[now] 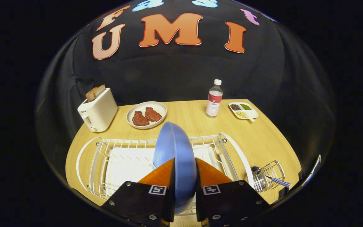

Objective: Take the plate from the dish rack, then take the spoon from the basket and place it into the plate.

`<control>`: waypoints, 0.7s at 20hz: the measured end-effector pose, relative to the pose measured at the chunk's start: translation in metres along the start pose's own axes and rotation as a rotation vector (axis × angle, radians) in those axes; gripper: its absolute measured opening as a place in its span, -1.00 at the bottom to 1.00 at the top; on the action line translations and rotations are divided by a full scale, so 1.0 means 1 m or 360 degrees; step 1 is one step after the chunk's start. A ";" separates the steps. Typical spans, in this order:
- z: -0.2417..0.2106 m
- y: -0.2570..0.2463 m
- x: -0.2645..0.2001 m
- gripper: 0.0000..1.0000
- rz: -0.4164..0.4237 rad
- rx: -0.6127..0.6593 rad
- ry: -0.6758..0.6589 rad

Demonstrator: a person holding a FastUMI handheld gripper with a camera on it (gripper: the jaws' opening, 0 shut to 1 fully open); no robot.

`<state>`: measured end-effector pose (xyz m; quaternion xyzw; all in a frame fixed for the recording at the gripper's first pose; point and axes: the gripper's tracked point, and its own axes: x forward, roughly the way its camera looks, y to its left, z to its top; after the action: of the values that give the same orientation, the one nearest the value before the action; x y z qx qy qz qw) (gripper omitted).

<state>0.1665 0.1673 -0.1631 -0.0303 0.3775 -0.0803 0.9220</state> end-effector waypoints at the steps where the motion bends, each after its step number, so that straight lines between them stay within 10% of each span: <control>1: 0.004 0.001 0.000 -0.50 -0.0011 0.0006 -0.0011; 14: 0.044 0.004 -0.027 -0.57 -0.0094 -0.0136 -0.0238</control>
<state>0.1790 0.1755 -0.1130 -0.0868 0.3096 -0.0889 0.9427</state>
